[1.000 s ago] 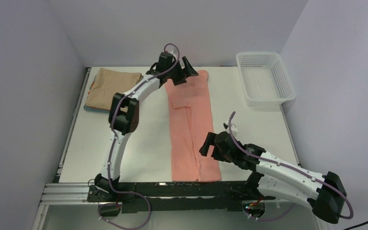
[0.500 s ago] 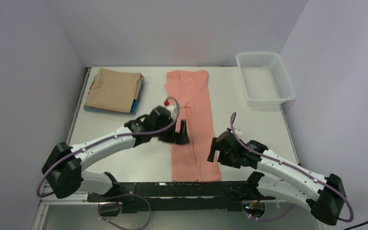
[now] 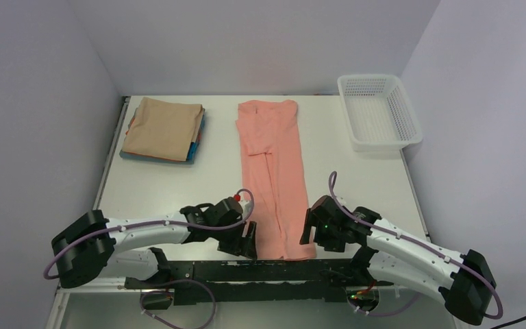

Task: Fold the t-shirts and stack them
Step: Grab the bottom of the folded rectangular tshirt with both arms, then fold the folded rectangular tshirt in 1/3 of the way, then grab one side of the 2/3 rectangular tshirt with both arms

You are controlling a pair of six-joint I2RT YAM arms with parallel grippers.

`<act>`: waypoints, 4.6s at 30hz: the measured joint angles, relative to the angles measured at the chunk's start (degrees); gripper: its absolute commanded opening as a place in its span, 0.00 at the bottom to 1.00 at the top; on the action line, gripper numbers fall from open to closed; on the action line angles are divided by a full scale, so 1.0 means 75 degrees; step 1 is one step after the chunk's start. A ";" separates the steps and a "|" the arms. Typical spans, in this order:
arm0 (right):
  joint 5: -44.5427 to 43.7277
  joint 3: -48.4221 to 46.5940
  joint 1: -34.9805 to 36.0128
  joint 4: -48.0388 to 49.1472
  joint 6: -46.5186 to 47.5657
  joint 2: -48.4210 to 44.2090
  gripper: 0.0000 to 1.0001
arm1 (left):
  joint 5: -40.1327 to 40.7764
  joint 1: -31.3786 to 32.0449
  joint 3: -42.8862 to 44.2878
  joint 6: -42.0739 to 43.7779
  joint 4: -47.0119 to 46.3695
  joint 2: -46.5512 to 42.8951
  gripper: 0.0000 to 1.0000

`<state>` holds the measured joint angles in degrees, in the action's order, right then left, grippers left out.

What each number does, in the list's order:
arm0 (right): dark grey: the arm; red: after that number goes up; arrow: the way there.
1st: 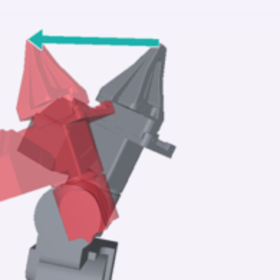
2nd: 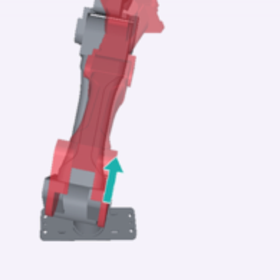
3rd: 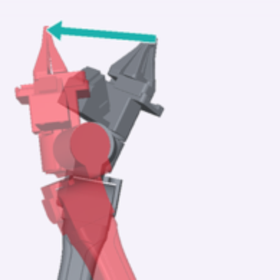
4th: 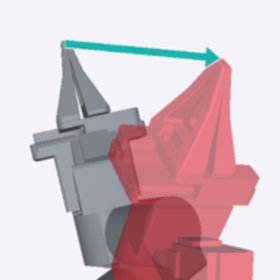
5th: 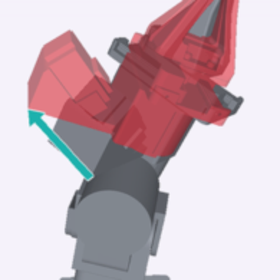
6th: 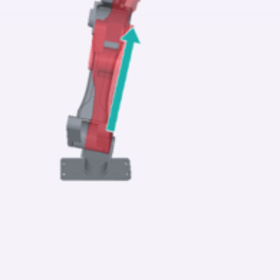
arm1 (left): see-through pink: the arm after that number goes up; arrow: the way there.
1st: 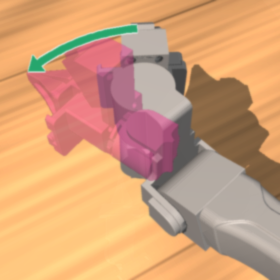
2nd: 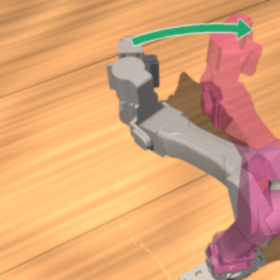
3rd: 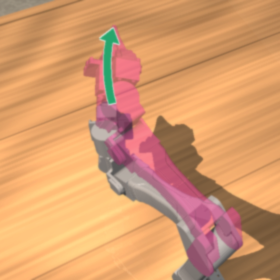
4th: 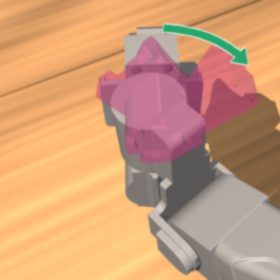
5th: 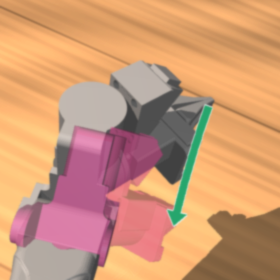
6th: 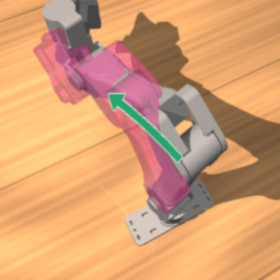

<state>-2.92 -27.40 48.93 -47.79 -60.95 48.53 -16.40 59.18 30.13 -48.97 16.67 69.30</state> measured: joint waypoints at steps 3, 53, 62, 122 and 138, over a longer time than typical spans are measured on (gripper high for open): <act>0.0076 0.0061 -0.0006 0.0055 -0.0032 -0.0087 0.81 | -0.0146 0.0198 0.0000 -0.0221 -0.0204 0.0350 0.61; 0.2509 0.0729 -0.0073 0.1346 0.0111 -0.0373 0.02 | -0.0455 0.0020 -0.0143 -0.0423 0.0105 -0.0370 0.00; 0.1428 -0.0871 -0.1110 0.2090 0.0909 0.0734 0.02 | -0.0323 -0.1466 0.0927 0.0294 0.0003 0.0154 0.00; 0.0061 -0.3485 -0.3660 0.4561 0.2643 0.5144 1.00 | 0.0933 -0.4065 0.4605 0.2643 0.0781 0.2745 0.99; 0.1256 -0.0924 -0.3660 0.4619 0.2247 0.3649 0.82 | 0.0895 -0.3299 0.1900 0.1545 -0.0551 0.2296 0.70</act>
<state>6.50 -34.33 21.47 -13.15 -44.10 75.90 -9.69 34.44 44.38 -37.39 12.53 86.52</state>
